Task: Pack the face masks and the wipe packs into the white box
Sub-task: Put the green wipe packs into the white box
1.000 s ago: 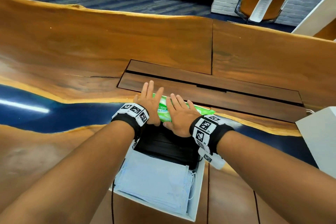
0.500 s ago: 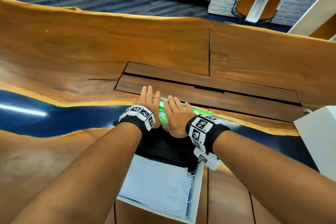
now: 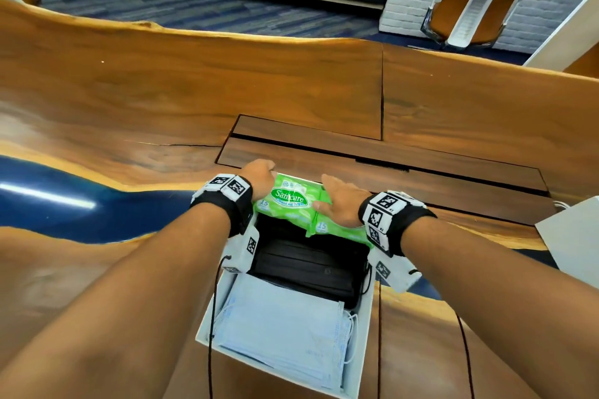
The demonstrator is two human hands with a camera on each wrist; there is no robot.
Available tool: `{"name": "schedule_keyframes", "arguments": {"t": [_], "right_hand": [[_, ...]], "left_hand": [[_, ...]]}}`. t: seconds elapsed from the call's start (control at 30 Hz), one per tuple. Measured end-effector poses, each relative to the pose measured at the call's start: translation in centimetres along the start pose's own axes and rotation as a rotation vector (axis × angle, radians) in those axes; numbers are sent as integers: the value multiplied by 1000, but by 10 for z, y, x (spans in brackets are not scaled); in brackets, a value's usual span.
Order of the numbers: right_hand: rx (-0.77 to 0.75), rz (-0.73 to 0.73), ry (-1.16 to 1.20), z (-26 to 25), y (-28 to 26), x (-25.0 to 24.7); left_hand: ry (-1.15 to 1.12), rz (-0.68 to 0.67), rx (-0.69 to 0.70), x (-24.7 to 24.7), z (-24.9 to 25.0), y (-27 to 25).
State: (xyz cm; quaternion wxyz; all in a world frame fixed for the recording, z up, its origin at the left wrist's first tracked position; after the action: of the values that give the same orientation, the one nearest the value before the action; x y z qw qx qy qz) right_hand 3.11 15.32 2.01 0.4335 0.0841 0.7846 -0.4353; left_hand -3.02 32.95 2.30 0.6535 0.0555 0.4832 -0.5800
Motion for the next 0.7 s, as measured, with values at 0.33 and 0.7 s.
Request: {"name": "schedule_keyframes", "arguments": {"t": [0.33,0.7], "right_hand": [[21,-8,7,5,5,3],[19,14,27,7,8,3]], "left_hand": [[-189,179,-90,0,-13,16],[187,195,-118,18,-7,-9]]}}
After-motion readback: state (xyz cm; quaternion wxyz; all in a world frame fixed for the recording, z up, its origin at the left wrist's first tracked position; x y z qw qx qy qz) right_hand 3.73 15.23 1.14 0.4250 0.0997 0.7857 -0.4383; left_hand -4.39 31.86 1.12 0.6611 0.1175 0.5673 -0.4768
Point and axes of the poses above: each hand's wrist, its own y-axis towards the middle knuckle, its own x-axis out of the palm, z = x × y, the point moved 4 cm from there along y, towards the middle knuckle, and after that the axes turned 5 degrees about -z, right-handed, at the moved point
